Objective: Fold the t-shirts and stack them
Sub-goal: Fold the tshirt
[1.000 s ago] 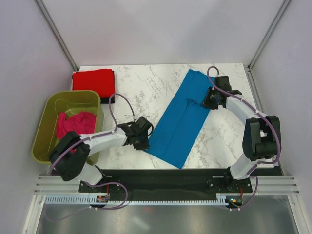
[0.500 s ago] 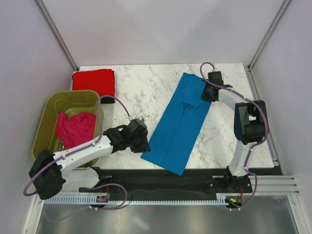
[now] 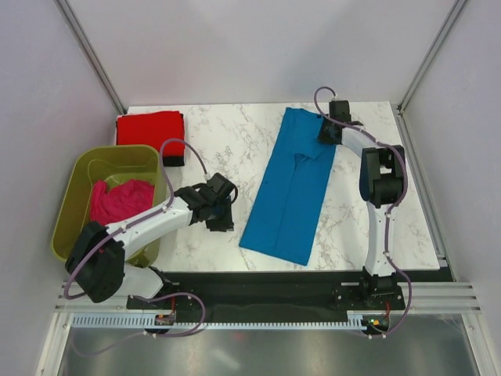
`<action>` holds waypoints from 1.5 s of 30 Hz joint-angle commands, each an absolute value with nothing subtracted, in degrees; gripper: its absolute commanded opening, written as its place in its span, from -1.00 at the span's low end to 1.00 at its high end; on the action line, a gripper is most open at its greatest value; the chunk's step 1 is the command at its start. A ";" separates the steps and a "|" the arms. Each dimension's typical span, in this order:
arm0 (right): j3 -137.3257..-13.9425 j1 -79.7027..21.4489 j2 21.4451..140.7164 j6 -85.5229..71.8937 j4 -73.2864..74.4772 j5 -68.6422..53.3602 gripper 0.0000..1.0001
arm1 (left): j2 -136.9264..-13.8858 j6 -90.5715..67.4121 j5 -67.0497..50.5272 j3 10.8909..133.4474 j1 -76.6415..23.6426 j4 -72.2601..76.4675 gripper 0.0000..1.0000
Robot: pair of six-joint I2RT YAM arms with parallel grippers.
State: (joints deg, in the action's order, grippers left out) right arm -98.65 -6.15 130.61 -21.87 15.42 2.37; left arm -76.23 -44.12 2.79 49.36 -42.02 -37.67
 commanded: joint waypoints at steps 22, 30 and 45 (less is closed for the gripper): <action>-119.37 -4.75 132.04 -22.41 23.64 -10.02 -0.30 | -95.80 -32.78 -19.33 55.82 -39.46 -16.53 -0.35; -95.33 -5.71 112.36 -26.98 28.30 -9.93 -0.27 | -98.96 -36.82 -21.10 49.93 -39.46 -8.79 -0.37; -46.09 -24.07 74.64 -40.15 36.12 -2.20 -0.17 | -89.05 -48.24 -12.75 34.29 -44.47 -7.55 -0.40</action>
State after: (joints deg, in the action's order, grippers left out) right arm -50.11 -22.02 82.63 -34.87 35.00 -4.71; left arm -91.20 -44.69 -18.46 38.98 -42.28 -0.93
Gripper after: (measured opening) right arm 0.416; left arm 0.298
